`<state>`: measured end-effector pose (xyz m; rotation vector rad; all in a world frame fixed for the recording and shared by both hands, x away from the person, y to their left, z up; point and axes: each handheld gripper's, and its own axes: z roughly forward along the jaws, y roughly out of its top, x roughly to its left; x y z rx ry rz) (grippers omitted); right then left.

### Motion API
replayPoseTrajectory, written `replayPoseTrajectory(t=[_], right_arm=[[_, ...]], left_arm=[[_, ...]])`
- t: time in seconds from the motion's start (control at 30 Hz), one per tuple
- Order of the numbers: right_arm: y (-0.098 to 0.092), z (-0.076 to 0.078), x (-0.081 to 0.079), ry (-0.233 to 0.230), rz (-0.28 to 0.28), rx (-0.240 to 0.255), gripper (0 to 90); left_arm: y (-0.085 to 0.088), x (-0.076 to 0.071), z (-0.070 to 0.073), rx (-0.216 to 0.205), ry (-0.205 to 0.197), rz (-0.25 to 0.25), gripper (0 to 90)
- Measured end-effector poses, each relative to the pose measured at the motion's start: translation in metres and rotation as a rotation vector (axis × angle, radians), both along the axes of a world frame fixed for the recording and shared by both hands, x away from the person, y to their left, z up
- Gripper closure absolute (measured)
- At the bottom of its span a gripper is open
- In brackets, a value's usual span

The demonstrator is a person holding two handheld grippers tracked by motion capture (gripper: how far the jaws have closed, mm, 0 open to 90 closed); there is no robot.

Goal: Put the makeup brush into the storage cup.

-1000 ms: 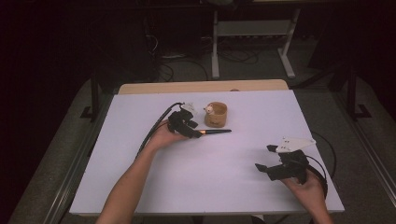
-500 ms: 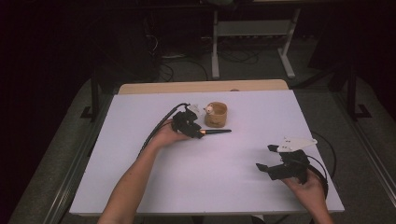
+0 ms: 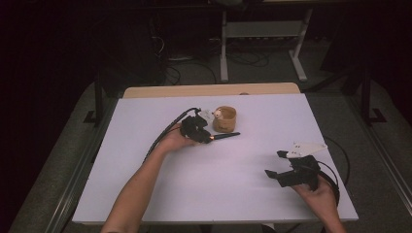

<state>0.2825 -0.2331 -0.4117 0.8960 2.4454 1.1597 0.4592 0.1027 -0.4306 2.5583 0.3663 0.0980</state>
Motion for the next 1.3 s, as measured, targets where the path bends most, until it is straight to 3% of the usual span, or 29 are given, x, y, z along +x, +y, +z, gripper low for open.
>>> replayPoseTrajectory(t=[0.27,0.93,1.3], right_arm=[[0.0,0.0,0.0,0.0,0.0,-0.004,18.6],[0.002,0.001,-0.001,-0.001,0.001,-0.005,18.6],[0.002,0.001,-0.002,-0.006,0.002,-0.006,18.6]], left_arm=[[-0.001,-0.001,0.004,0.033,0.013,-0.031,70.9],[0.0,-0.015,0.019,0.042,0.001,-0.086,71.3],[0.001,-0.016,0.021,0.033,-0.001,-0.079,71.4]])
